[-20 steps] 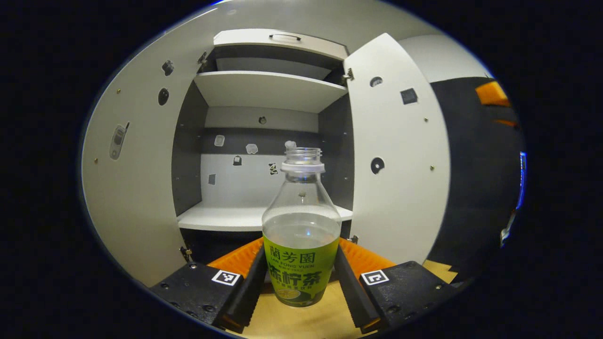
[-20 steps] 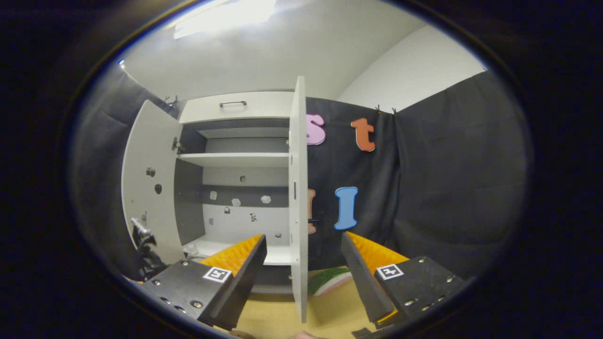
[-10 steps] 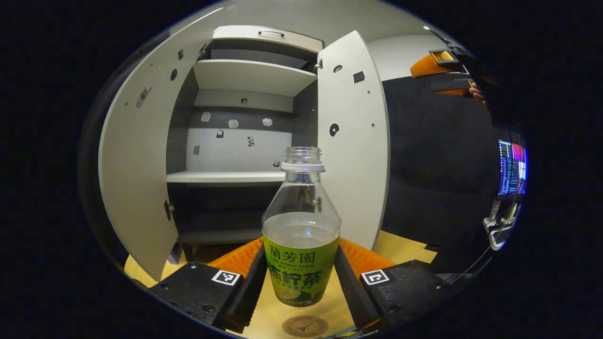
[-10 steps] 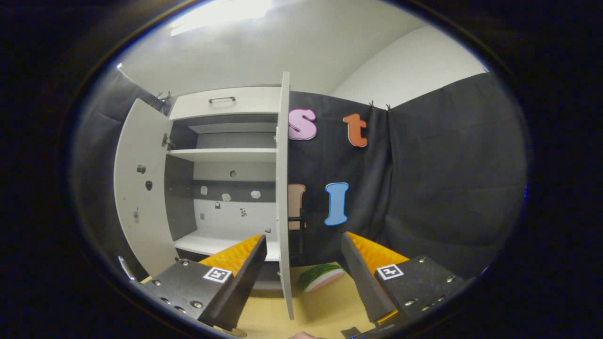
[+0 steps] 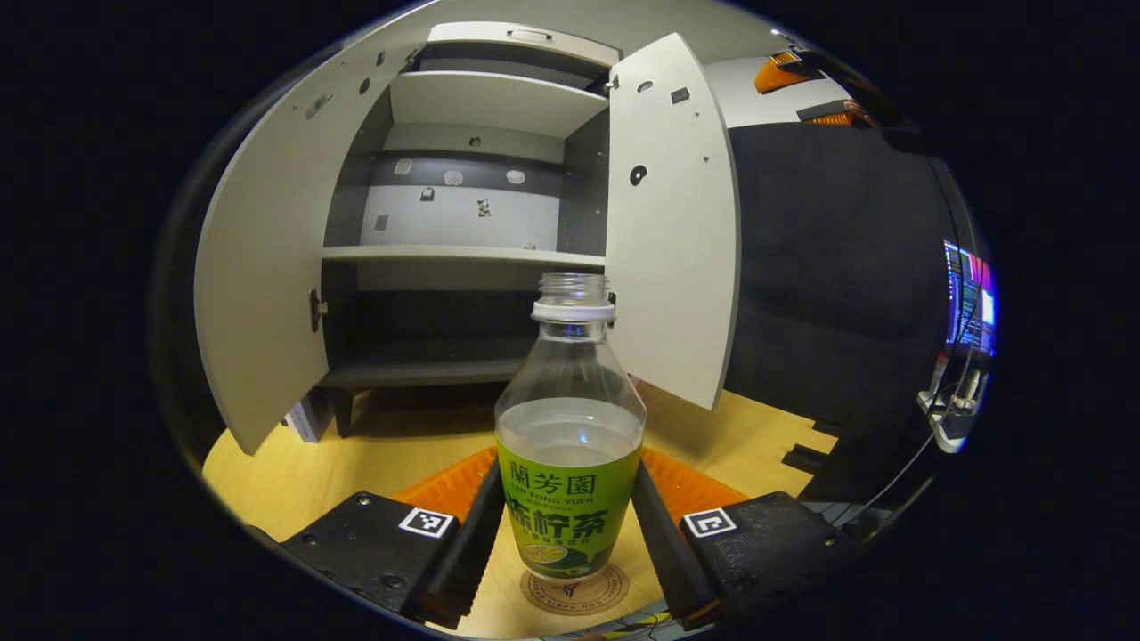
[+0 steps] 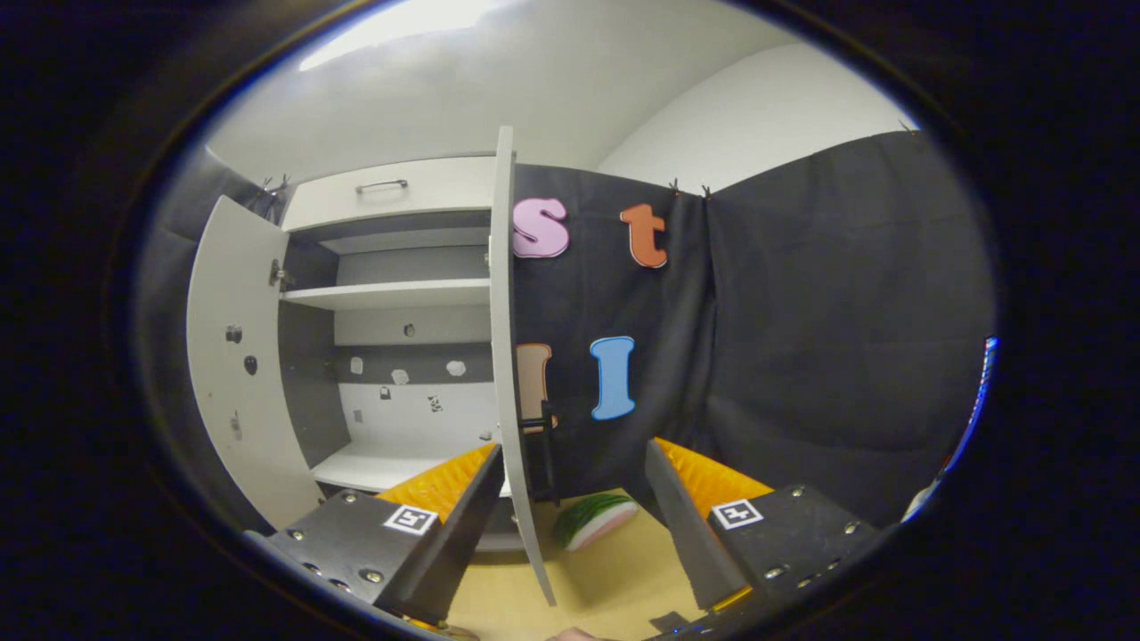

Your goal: Grasp the bottle in the cabinet with the left hand and place it on the coaster, then close the right door with the right hand and the left door with the left hand.

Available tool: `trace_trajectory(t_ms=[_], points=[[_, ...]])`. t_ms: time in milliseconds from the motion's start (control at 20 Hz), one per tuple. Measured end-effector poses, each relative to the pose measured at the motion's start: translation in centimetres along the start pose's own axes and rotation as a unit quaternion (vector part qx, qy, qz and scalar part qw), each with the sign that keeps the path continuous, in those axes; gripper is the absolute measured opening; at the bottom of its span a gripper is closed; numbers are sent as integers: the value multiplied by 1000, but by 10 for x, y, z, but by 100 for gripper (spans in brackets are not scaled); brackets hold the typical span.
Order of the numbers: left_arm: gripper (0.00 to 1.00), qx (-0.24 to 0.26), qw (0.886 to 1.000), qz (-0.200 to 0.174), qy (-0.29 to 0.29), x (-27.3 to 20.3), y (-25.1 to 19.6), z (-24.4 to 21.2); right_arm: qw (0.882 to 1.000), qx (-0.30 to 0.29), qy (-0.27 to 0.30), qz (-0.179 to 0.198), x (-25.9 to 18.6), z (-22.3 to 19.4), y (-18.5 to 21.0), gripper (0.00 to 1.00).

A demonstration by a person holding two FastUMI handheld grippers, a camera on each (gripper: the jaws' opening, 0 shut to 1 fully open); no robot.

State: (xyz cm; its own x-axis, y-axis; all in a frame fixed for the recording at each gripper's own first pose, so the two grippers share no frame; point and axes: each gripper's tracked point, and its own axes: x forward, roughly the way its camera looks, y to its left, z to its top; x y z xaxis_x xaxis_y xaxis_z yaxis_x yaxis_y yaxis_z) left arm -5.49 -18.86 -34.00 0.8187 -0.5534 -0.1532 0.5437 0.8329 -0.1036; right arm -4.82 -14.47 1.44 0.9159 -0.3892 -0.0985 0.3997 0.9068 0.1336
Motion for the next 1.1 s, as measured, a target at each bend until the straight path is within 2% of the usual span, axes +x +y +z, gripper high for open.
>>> trace_trajectory(t_ms=[50, 200, 250, 300, 350, 400, 500, 700, 850, 900, 1100], points=[[79, -1, 1000, -2, 2, -1, 0, -4, 1000, 0, -1, -1, 2, 0, 1, 96], [79, 9, 1000, -14, 6, 2, -4, -16, 1000, -4, -2, 8, 9, 1, 9, 96], [79, 11, 1000, -18, 13, 4, -5, -23, 1000, -5, 2, 5, 11, -2, 8, 99], [79, 14, 999, -22, 21, 4, -9, -29, 1000, -4, 5, 1, 14, -3, 7, 96], [80, 15, 999, -28, 32, 5, -11, -35, 1000, -4, 8, 2, 16, -5, 9, 99], [80, 17, 999, -26, 45, 5, -9, -41, 1000, -7, 10, 3, 19, -6, 11, 96], [80, 13, 998, -14, 52, 3, -4, -46, 1000, -9, 12, 8, 23, -8, 15, 96], [80, -2, 998, -20, 67, 6, -5, -63, 1000, -15, 16, 20, 26, -12, 24, 96], [82, -21, 998, -28, 54, 4, -5, -57, 999, -15, 19, 27, 27, -16, 27, 93], [83, -25, 998, -26, 56, 6, -4, -57, 999, -16, 20, 27, 28, -18, 25, 96], [85, -11, 998, -30, 57, 4, -7, -48, 999, -12, 19, 23, 28, -17, 19, 96]])
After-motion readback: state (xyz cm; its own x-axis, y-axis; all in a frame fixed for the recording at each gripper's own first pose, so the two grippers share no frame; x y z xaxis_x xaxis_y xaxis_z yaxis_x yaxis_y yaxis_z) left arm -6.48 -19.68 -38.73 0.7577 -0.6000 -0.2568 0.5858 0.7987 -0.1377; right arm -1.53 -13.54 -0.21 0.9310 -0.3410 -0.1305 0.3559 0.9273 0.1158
